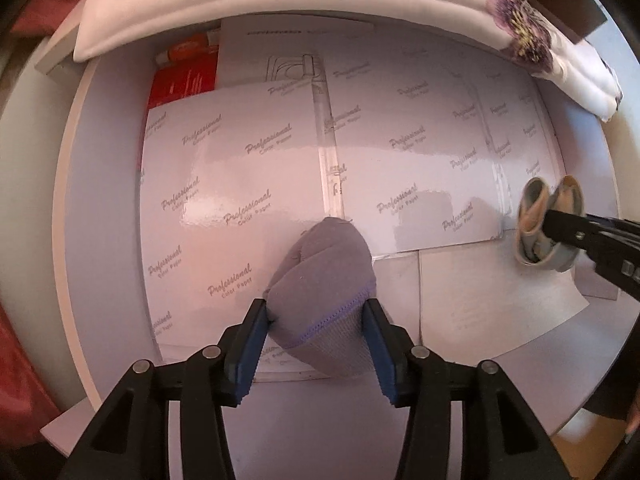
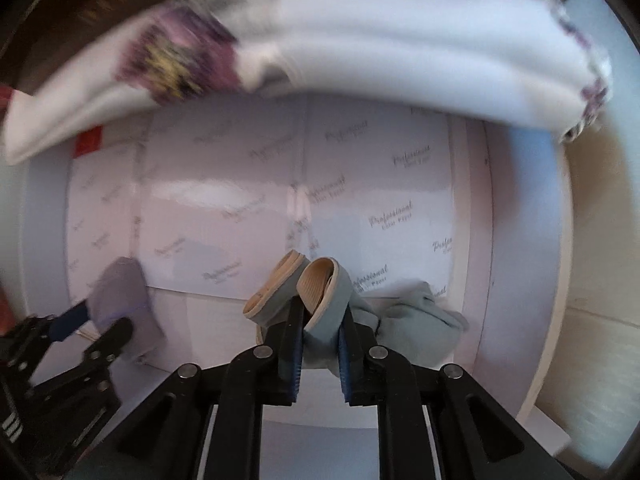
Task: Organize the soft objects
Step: 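Lift the lavender beanie with the left gripper while the right gripper carries the socks to the tray, then lower the grey-green socks into the tray and open the right gripper, then carry the lavender beanie with the left gripper toward the tray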
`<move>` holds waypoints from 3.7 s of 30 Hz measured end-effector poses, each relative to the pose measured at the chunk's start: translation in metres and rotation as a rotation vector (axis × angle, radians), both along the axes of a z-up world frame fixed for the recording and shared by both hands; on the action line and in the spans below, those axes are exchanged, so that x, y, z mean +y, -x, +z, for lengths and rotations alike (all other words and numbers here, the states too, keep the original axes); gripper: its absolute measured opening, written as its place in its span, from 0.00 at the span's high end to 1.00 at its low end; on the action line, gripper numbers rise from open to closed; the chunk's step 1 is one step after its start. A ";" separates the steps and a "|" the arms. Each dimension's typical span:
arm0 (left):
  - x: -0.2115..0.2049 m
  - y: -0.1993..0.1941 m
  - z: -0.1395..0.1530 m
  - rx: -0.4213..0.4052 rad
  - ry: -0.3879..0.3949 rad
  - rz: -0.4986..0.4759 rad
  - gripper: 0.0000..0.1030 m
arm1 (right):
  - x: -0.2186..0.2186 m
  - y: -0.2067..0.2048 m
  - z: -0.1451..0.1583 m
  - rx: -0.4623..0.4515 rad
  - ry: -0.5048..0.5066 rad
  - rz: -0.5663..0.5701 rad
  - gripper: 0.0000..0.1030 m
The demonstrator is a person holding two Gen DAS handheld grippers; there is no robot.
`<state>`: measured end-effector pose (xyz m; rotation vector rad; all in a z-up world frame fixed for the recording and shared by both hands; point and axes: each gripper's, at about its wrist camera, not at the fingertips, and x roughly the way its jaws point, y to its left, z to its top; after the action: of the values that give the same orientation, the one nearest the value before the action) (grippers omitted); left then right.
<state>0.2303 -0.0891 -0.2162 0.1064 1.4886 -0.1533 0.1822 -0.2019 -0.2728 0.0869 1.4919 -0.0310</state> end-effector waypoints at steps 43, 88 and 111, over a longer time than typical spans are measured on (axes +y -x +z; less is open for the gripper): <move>-0.002 0.004 -0.007 -0.001 0.013 0.020 0.51 | 0.013 -0.044 0.247 -0.565 -0.452 -0.146 0.86; 0.000 0.002 -0.008 -0.005 0.020 0.028 0.51 | -0.019 -0.075 0.161 -0.516 -0.265 -0.203 0.46; -0.001 0.006 -0.002 -0.032 0.018 0.011 0.53 | -0.039 0.021 -0.005 -0.021 -0.028 -0.202 0.35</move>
<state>0.2246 -0.0904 -0.2179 0.0859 1.4551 -0.1554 0.1610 -0.2409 -0.2778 0.2595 1.4580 -0.1716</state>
